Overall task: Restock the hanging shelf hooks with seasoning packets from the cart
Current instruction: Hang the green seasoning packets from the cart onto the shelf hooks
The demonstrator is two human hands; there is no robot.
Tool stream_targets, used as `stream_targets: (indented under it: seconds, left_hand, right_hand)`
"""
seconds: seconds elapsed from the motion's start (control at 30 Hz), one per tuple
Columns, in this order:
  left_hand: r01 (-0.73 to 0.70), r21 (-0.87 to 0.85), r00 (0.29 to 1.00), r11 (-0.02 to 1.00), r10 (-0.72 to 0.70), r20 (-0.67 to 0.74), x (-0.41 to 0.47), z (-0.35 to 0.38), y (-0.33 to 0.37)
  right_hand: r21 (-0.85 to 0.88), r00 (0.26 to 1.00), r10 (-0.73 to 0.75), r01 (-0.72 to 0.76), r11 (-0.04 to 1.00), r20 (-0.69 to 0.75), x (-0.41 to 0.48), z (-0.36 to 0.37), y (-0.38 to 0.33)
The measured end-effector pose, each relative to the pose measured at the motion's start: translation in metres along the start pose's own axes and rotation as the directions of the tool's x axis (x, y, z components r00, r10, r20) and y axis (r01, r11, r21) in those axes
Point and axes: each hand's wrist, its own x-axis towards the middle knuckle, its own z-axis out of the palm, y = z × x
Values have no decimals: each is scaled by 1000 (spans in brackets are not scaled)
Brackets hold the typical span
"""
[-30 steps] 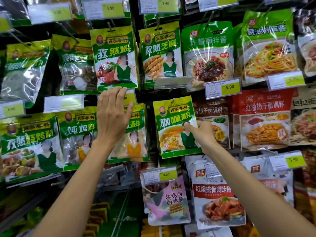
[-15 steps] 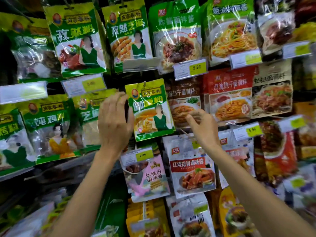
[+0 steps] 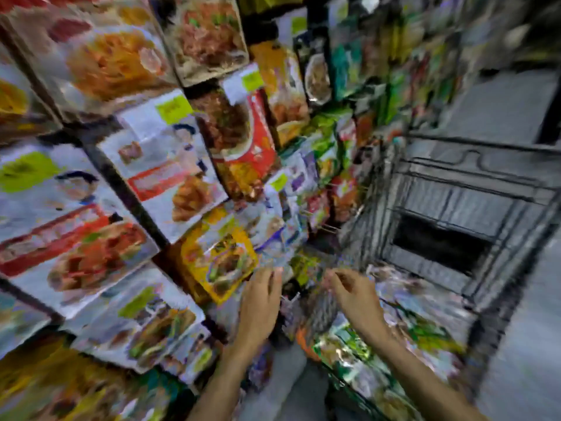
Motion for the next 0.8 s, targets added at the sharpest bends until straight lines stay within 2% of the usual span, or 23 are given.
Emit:
stream_targets:
  seconds: [0.07, 0.17, 0.27, 0.37, 0.53, 0.63, 0.7, 0.8]
  left_hand:
    - [28, 38, 990, 999, -33, 134, 10, 42, -17]
    - [26, 88, 955, 996, -51, 292, 28, 94, -44]
    - [33, 187, 927, 982, -100, 362, 48, 136, -74]
    - [36, 280, 895, 959, -156, 419, 63, 172, -105]
    - [59, 313, 807, 948, -230, 544, 69, 216, -156]
    - [35, 288, 755, 957, -214, 619, 63, 230, -177]
    - [3, 263, 772, 965, -169, 613, 58, 235, -185]
    - [-71, 181, 810, 981, -50, 584, 56, 235, -193]
  right_hand:
    - [-75, 990, 122, -127, 989, -64, -4, -14, 48]
    - [-89, 936, 306, -324, 942, -173, -13, -27, 113]
    - [-81, 838, 484, -517, 852, -253, -23, -23, 174]
    - [-114, 750, 606, -649, 752, -266, -26, -2, 225]
    - [-61, 600, 787, -799, 598, -144, -12, 48, 286]
    - [-28, 499, 864, -867, 498, -72, -3, 79, 311]
    - [24, 416, 907, -908, 418, -61, 4, 96, 322]
    - [220, 301, 953, -929, 298, -17, 12, 117, 338]
